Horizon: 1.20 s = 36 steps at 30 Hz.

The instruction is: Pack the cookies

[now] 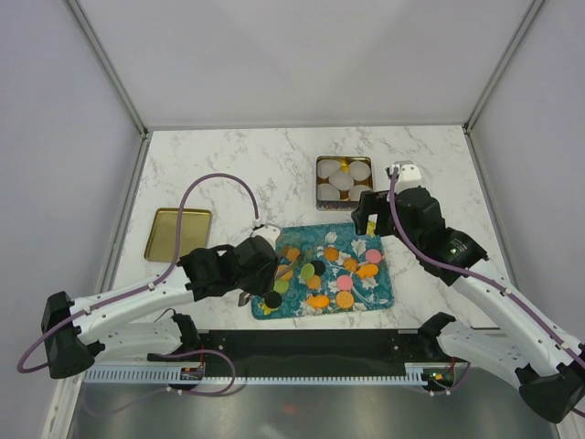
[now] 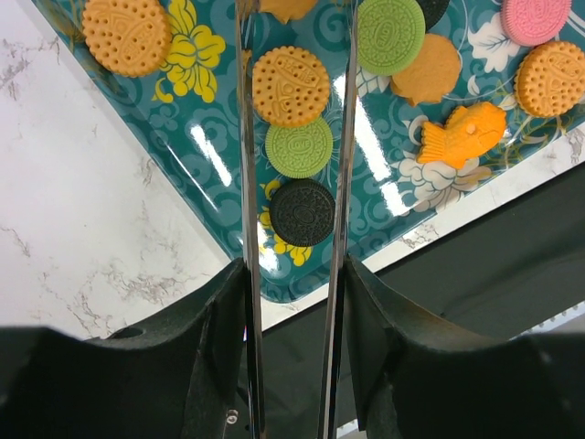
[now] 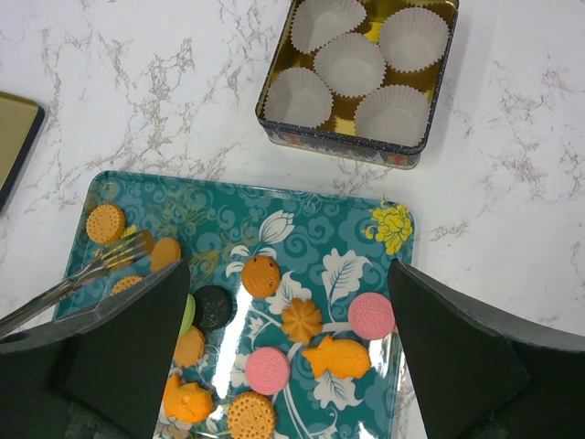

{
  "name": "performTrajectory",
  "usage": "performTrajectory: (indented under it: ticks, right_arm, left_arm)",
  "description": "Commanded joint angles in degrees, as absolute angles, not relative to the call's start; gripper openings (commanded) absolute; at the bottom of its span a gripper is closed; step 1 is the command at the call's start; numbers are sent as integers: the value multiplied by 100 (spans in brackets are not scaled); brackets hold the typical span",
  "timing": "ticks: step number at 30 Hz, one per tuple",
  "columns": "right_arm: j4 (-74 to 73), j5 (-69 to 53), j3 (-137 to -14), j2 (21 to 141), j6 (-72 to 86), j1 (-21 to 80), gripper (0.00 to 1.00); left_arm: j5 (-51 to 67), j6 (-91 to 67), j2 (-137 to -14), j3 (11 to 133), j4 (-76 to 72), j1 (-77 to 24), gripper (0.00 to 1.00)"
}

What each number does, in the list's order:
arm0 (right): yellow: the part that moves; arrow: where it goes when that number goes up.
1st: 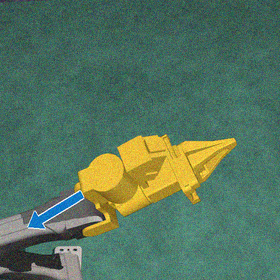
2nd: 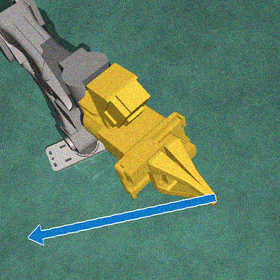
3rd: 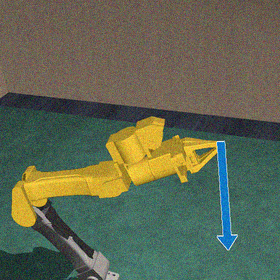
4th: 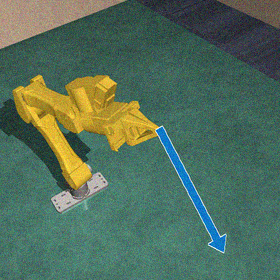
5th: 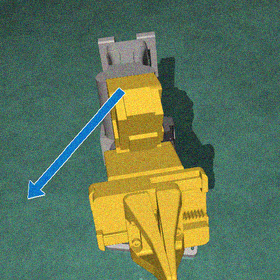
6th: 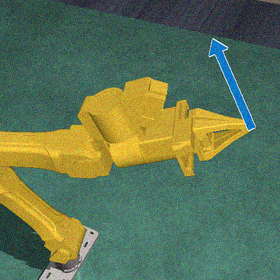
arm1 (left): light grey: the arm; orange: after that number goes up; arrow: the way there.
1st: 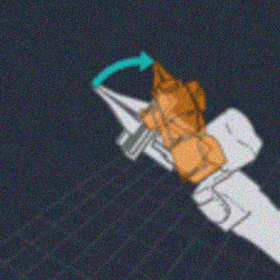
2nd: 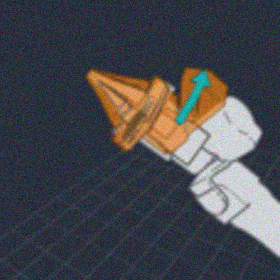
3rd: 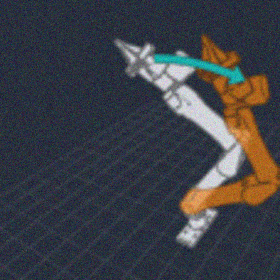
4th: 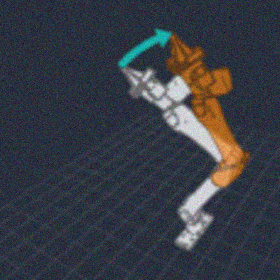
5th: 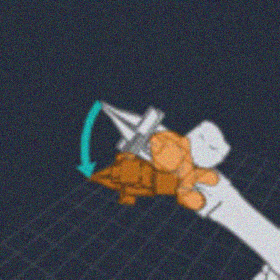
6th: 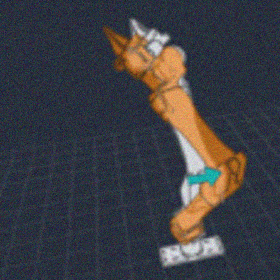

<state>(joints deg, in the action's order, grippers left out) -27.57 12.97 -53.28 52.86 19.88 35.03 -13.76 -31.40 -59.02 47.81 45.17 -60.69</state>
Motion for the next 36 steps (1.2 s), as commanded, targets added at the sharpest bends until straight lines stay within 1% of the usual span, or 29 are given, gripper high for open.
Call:
performTrajectory:
  ticks: [1,26,36]
  right_arm:
    - [-2725,1345,-5317,5159,1978,3516,98]
    - [-2777,1336,-5124,4913,2048,3524,98]
    - [-2812,1380,-5115,4887,2030,3516,98]
  left_arm:
    - [-1723,-3392,-5906,4887,4456,-6170,52]
    - [-1811,-3375,-6249,4860,4298,-6258,52]
    - [-2004,-3252,-6486,4983,4236,-6275,43]
